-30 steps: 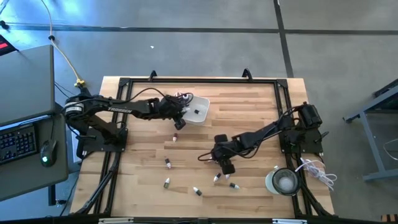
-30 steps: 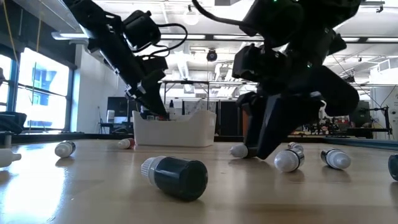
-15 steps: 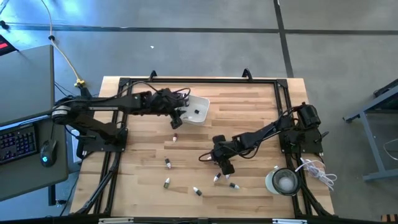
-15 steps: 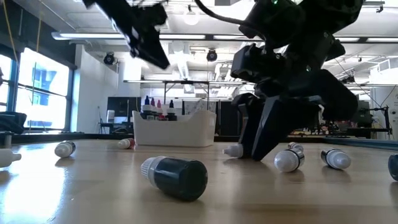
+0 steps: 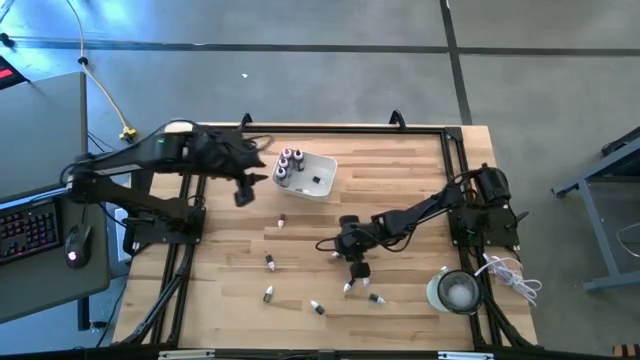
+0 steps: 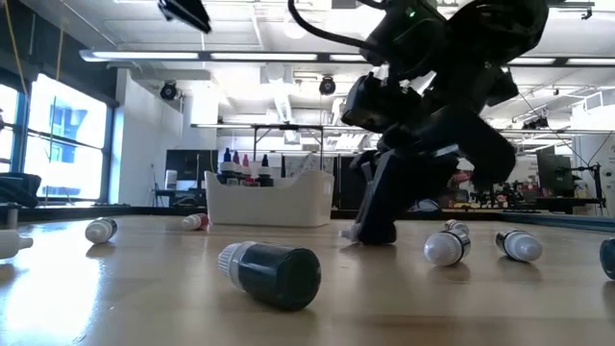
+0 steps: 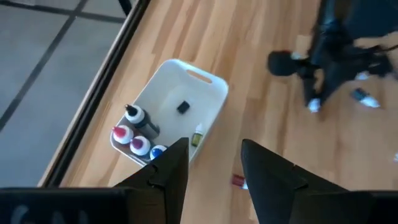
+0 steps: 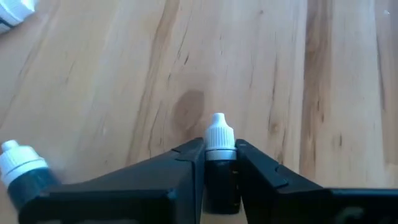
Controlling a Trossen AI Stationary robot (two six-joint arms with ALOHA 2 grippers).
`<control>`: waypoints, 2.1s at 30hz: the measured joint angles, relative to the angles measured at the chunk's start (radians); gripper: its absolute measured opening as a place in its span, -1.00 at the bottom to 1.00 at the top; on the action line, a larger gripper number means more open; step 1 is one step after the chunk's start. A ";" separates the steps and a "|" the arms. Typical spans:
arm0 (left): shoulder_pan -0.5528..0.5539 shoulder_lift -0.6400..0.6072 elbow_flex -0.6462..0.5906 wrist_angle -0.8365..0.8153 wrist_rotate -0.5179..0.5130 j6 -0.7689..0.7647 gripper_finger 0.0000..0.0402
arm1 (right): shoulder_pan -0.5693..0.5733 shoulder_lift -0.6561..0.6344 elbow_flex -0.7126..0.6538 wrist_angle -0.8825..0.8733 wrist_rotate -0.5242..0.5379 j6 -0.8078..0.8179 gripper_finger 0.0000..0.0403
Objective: Pick & Place food coloring
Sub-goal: Put the small purple food coloring bottle into the white bin, then put the small top left red food coloring bottle into the white bin
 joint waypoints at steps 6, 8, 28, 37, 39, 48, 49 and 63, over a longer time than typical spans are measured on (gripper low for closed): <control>0.002 -0.096 0.003 -0.091 0.035 0.001 -0.28 | -0.007 0.007 0.016 0.347 0.201 -0.025 -0.63; 0.002 -0.117 0.002 -0.108 0.022 -0.013 -0.28 | -0.021 0.004 0.044 0.475 0.343 -0.092 -0.58; 0.002 -0.155 -0.456 0.170 0.154 -0.245 -0.28 | -0.393 0.002 0.287 -0.007 0.210 -0.090 -0.60; 0.002 -0.058 -0.826 0.722 0.153 -0.546 -0.28 | -0.394 0.002 0.286 -0.006 0.252 -0.125 -0.35; 0.002 -0.013 -0.856 0.777 0.152 -0.594 -0.28 | -0.394 0.002 0.286 -0.006 0.268 -0.125 -0.29; -0.061 0.206 -0.860 0.945 0.077 -0.677 -0.28 | -0.379 0.002 0.286 -0.012 0.275 -0.095 -0.23; -0.069 0.220 -0.860 0.965 0.076 -0.684 -0.28 | -0.377 0.002 0.286 -0.013 0.275 -0.095 -0.23; -0.125 0.266 -0.859 0.993 -0.084 -0.792 -0.28 | -0.376 0.002 0.286 -0.013 0.264 -0.064 -0.23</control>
